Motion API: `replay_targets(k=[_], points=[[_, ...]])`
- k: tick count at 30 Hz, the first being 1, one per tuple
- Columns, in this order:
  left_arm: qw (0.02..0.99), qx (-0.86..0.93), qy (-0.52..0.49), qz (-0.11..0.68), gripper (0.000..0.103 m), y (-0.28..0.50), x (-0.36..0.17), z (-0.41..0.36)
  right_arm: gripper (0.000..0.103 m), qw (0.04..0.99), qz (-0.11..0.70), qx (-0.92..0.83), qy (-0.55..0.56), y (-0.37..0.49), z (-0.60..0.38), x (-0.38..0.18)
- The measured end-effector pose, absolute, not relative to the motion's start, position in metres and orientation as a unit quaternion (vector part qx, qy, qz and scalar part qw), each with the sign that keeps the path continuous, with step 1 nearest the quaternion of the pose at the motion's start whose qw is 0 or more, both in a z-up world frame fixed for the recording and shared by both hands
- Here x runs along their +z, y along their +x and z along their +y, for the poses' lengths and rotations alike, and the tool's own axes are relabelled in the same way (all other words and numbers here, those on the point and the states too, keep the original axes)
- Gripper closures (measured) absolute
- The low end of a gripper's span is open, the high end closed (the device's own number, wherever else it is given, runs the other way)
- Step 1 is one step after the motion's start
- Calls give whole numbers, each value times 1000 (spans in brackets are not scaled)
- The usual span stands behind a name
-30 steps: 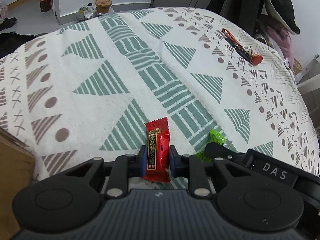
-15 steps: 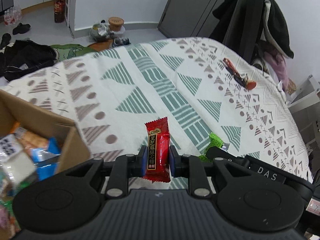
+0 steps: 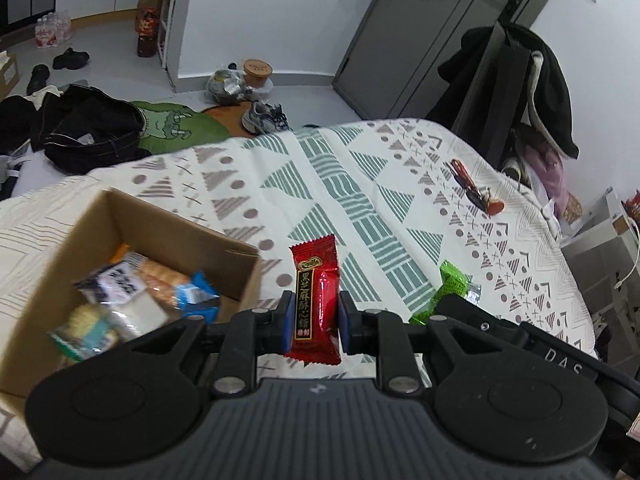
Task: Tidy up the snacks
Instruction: 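Carry the red bar and green packet over the box and release both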
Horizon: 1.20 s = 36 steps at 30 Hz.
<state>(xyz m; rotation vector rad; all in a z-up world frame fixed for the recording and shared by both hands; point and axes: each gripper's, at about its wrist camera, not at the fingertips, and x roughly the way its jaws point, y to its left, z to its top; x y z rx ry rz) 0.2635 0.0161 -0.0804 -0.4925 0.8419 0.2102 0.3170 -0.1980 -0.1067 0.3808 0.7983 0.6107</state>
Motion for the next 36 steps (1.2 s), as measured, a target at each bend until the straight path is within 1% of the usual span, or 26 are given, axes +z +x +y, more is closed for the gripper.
replay_targets(k=[14,36], points=[[878,107,-256,391,82,215,-54,59,78,855,379,316,162,281,-151,-87],[853,110,-292,417,81,166,-67,120,78,856,386,326,107,244,-87,-75]])
